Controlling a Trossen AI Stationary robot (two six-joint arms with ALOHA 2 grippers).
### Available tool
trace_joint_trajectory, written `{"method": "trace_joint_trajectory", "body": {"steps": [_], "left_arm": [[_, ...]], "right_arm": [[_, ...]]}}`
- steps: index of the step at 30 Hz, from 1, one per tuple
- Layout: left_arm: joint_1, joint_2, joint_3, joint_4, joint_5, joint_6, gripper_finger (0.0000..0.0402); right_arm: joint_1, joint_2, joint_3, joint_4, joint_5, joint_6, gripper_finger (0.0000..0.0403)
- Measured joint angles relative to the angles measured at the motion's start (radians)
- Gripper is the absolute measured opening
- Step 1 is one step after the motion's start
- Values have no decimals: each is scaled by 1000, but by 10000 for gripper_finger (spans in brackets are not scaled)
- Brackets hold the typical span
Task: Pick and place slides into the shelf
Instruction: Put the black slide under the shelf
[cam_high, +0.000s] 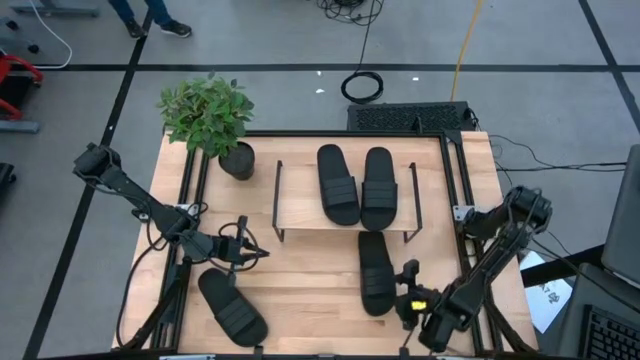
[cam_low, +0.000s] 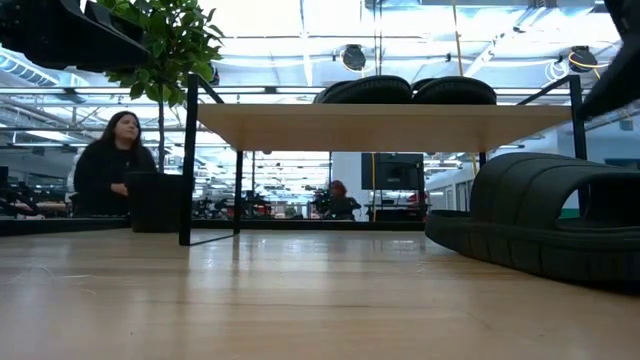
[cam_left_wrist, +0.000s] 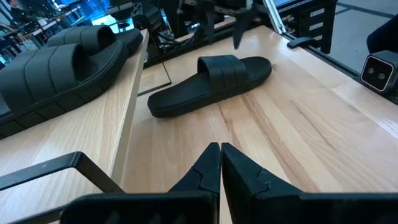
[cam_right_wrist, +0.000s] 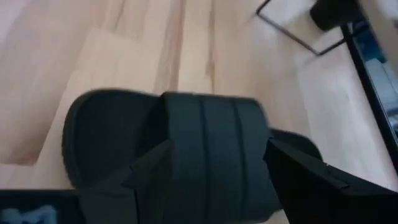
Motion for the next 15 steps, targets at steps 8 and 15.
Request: {"method": "trace_joint_trajectory", "body": {"steps": [8,15], "left_arm": [[0,0,0,0,0,-1,17],[0,0,0,15,0,0,17]], "right_arm": [[7,190,219,-210,-22,54,247],[-6,286,241,-280,38,133,247]]}}
